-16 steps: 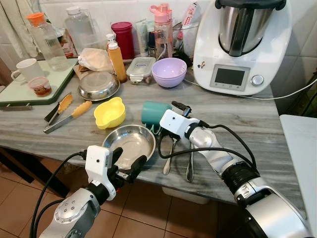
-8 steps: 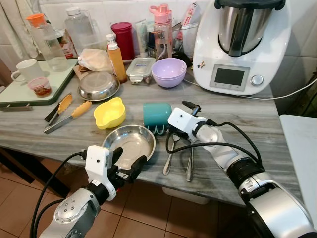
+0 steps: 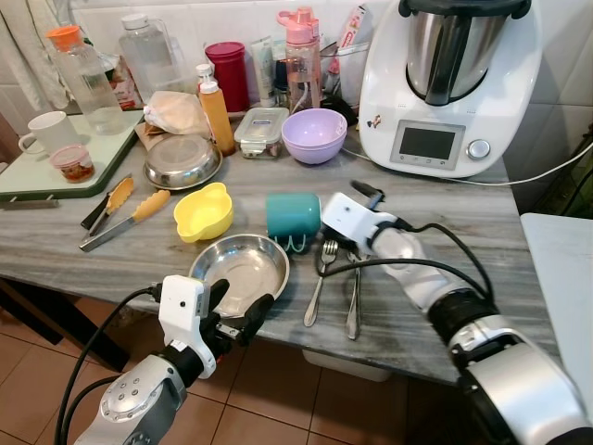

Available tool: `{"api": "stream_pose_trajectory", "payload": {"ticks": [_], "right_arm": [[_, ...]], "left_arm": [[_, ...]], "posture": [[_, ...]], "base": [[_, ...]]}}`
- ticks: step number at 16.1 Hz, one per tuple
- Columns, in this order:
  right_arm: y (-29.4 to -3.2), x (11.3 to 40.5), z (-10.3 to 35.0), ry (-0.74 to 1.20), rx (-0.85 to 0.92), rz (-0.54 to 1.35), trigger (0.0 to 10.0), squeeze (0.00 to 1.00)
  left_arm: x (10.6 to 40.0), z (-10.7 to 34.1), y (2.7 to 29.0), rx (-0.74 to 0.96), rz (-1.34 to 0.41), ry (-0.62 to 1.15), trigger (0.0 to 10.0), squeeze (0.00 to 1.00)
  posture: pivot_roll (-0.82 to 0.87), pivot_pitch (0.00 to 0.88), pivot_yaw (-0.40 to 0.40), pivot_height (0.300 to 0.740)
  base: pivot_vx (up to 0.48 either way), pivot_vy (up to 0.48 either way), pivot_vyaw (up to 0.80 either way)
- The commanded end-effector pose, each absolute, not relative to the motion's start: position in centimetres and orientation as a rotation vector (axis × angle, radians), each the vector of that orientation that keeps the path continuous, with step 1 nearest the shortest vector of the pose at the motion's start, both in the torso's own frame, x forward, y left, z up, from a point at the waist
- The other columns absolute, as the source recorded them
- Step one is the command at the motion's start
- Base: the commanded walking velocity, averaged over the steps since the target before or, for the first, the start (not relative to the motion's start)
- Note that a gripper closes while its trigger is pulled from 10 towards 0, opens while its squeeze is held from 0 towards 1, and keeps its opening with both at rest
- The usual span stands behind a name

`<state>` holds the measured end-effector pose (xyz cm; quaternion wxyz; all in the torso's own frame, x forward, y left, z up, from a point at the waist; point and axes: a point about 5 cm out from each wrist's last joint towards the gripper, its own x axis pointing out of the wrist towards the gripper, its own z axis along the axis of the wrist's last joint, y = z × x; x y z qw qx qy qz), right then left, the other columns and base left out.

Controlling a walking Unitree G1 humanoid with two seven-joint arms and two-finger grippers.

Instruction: Setting the table

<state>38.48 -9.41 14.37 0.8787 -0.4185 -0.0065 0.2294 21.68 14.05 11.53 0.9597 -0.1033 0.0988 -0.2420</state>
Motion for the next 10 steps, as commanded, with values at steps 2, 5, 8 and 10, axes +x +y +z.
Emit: {"api": "stream_pose_trajectory", "payload": {"ticks": [2, 5, 8, 10], "right_arm": [[-7.6, 38.4, 15.9, -0.092, -0.776, 0.521, 10.0, 1.00], [-6.5, 38.2, 16.6, -0.131, -0.702, 0.551, 10.0, 0.98], [-5.1, 38.0, 17.2, -0.144, -0.663, 0.591, 10.0, 0.46], [-3.8, 38.0, 17.7, -0.151, -0.629, 0.619, 10.0, 0.20]], "left_arm": [[21.5, 11.7, 14.4, -0.194, -0.475, 0.197, 10.0, 0.00], [21.6, 11.6, 14.4, -0.195, -0.475, 0.199, 10.0, 0.00], [21.6, 11.5, 14.4, -0.196, -0.476, 0.203, 10.0, 0.00], [21.5, 11.5, 14.4, -0.197, -0.475, 0.205, 10.0, 0.00]], "posture": [[-0.03, 0.026, 0.110, 0.740], [-0.03, 0.028, 0.112, 0.740], [-0.03, 0.030, 0.107, 0.740], [-0.03, 0.031, 0.105, 0.740]], "base": [[0.000, 0.000, 0.00], [0.000, 0.000, 0.00], [0.000, 0.000, 0.00], [0.000, 0.000, 0.00]]}}
